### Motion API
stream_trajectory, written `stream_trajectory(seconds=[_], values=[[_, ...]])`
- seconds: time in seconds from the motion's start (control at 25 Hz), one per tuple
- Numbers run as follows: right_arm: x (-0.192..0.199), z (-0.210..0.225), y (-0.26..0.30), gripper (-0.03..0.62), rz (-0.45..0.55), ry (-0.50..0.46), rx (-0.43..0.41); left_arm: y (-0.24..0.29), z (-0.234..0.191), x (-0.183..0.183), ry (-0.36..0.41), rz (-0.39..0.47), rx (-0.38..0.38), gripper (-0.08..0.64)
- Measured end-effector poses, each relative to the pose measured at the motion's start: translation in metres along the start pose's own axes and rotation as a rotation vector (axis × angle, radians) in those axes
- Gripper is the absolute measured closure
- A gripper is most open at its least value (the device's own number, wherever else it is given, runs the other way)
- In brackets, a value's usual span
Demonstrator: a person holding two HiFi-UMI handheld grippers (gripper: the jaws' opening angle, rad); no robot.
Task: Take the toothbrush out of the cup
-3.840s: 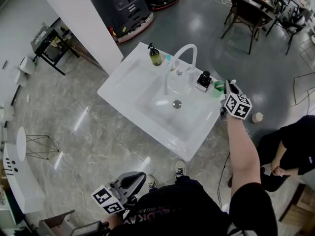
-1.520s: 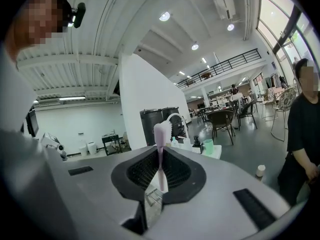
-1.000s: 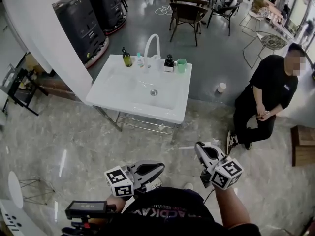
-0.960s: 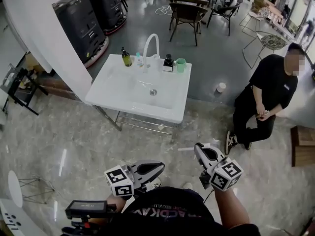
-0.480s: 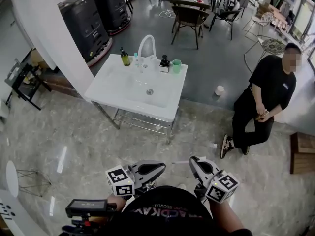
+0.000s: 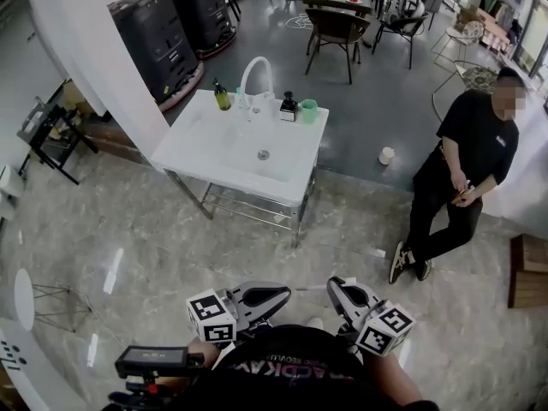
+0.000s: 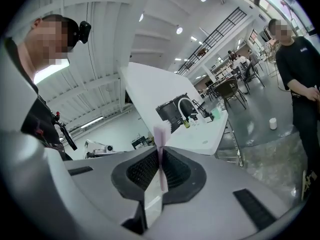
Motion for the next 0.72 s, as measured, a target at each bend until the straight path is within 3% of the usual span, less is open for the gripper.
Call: stream_trajectory(seconds=[0.72], values=[[0.006, 0.01, -0.013, 0.566, -0.032, 0.041, -0.041, 0.003, 0.015, 0.016, 0.035, 0.017, -0.092, 0.552]])
Point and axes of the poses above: the fingertips, and each gripper's own axes: y forward along the fingers, z to its right, x out of its underside, the point moved 6 cm from there along -y, backward along the fingers, and after that the axes turned 11 degrees about z, right-handed, at the moved point
